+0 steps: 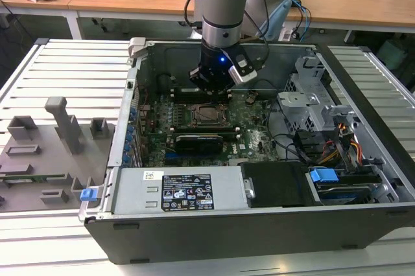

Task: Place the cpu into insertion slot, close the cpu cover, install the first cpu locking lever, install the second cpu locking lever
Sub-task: 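Install the first cpu locking lever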

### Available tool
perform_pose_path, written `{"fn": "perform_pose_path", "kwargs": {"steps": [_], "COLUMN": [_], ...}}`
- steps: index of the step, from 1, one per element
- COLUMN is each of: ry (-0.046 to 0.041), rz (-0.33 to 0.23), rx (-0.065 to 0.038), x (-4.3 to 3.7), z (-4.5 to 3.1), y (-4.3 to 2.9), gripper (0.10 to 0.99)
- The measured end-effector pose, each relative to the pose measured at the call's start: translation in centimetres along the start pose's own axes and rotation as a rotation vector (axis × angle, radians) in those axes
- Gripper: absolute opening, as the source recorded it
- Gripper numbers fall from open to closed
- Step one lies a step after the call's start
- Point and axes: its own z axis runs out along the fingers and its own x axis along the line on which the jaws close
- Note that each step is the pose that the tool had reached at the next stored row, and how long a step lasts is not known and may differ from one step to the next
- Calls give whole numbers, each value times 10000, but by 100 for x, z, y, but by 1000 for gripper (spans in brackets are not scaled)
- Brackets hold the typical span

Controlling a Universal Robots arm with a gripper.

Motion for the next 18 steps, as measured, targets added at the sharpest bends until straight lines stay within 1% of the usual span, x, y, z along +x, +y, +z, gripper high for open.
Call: {"fn": "perform_pose_path", "kwargs": {"steps": [3,7,11,13,18], "ry": [-1,1,8,10,11], "rz": [2,-2,-2,-3,-3], "rx": [3,35,109,130,144], "x": [-8,-10,-9,-9,-8], "z": [16,20,22,24,36], "y": [-2,-2,-3,-3,-4], "gripper": [106,106,106,106,106]}}
